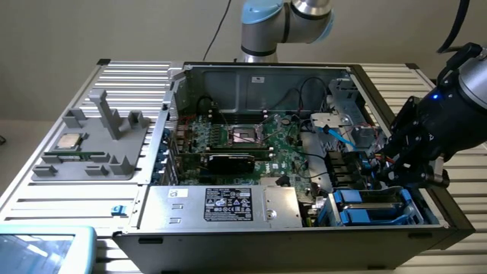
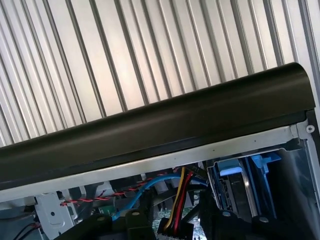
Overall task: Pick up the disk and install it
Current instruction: 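Insert the first disk wire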
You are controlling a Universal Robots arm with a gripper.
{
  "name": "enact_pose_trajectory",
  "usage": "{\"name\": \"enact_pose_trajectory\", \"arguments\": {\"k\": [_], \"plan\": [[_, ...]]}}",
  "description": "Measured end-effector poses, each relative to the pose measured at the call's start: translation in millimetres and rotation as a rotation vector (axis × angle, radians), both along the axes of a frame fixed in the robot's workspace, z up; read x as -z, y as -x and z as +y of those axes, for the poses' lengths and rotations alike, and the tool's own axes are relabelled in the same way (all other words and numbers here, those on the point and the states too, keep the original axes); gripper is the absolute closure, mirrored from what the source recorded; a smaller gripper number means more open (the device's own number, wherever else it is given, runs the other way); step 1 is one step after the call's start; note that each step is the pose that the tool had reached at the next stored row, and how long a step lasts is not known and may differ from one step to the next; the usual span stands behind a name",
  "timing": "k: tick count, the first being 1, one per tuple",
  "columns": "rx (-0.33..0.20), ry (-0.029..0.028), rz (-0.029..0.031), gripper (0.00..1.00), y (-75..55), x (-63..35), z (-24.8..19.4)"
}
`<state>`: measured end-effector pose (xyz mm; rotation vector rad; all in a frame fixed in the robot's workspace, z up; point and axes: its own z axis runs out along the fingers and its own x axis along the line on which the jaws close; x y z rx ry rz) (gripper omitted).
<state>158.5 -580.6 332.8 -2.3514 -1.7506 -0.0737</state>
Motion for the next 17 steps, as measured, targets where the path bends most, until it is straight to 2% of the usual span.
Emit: {"name": "enact_pose_trajectory", "arguments": {"k": [6, 8, 9, 13, 17], "plan": [[0.001, 0.0, 0.0008, 0.53, 0.0, 0.0, 0.0], [0.001, 0.0, 0.0008, 0.56, 0.0, 0.0, 0.0], [0.001, 0.0, 0.0008, 0.63, 0.0, 0.0, 0.0], [0.001, 0.0001, 0.0008, 0.63, 0.0, 0.0, 0.0], [0.002, 0.0041, 0.0008, 0.63, 0.2, -1.3, 0.1]]}}
